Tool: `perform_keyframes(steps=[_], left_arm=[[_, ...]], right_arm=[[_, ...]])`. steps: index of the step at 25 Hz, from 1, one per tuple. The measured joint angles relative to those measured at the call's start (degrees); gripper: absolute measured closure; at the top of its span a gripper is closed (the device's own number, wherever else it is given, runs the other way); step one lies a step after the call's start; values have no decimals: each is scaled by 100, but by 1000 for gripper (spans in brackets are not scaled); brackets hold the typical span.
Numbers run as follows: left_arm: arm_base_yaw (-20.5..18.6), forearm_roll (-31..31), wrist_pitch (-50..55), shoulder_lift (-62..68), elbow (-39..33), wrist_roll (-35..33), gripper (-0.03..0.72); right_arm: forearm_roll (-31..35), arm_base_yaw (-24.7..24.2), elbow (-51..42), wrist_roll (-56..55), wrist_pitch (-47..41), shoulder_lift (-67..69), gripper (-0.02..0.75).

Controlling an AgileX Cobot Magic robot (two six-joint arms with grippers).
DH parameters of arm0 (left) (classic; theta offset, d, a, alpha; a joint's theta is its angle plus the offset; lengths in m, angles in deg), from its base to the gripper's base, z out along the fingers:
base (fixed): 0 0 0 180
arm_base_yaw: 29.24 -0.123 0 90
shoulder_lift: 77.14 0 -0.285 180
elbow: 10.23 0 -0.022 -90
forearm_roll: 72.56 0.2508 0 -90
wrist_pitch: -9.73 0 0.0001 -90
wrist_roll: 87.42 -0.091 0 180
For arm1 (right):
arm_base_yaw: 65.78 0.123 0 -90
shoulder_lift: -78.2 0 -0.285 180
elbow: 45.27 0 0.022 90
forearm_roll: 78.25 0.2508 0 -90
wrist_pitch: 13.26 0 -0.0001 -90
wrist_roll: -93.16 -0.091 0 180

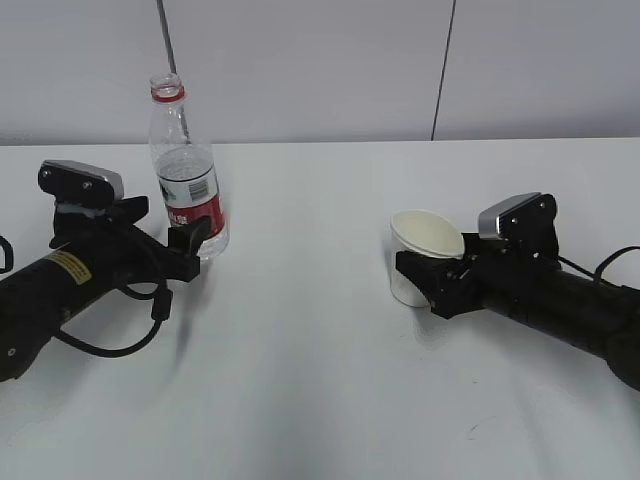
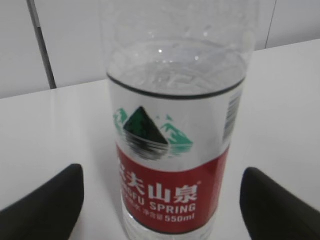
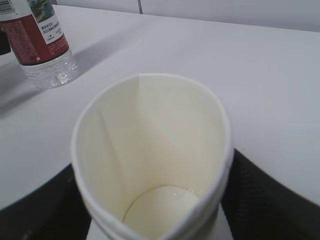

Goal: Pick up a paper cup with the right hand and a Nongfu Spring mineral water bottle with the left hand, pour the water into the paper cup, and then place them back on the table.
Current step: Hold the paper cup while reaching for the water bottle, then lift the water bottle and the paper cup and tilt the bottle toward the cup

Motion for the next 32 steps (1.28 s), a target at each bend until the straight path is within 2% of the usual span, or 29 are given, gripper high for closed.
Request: perform_keyframes(steps=[11, 17, 24, 32], left_arm=[[0, 25, 2, 412, 647, 85, 106], [126, 24, 9, 620, 966, 180, 109], [169, -49, 4, 620, 980, 190, 259], [169, -43, 9, 620, 980, 190, 273]], right_arm=[[0, 0, 0, 0, 0, 0, 200], [-38, 0, 0, 0, 0, -9, 202], [-261, 0, 0, 0, 0, -9, 204], [-677, 0, 12, 0, 0, -22, 217]])
